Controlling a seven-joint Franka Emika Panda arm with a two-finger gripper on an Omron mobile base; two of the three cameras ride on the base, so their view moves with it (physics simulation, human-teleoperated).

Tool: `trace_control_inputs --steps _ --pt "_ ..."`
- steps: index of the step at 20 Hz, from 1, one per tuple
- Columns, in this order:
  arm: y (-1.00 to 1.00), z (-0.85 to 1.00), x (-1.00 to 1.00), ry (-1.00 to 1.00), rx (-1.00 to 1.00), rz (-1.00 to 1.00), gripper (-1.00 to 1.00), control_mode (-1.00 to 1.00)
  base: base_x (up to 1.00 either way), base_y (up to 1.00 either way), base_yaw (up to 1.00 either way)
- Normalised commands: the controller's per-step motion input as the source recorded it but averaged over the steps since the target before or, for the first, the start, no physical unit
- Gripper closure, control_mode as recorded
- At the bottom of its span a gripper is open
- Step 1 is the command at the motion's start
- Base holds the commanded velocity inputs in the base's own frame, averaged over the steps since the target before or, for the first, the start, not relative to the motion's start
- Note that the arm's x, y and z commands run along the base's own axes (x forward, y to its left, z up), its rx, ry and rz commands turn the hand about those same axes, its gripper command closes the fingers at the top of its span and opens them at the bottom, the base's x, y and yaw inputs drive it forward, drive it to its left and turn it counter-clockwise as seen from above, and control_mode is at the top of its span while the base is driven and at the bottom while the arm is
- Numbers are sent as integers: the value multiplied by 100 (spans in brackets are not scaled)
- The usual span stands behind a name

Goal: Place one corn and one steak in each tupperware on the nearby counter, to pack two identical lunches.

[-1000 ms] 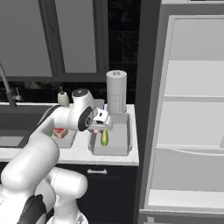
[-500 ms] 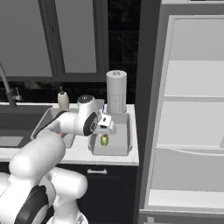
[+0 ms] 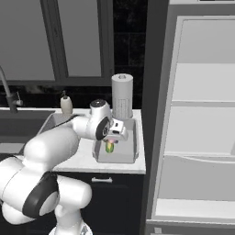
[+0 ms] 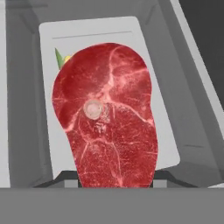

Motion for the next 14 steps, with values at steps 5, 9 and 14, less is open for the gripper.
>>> trace_control_inputs --steps 5,9,14 --pt "-11 -25 29 1 0 0 100 -100 0 0 0" --pt "-1 -39 27 0 0 0 100 -100 0 0 0" --pt "-2 -30 25 0 0 0 100 -100 0 0 0"
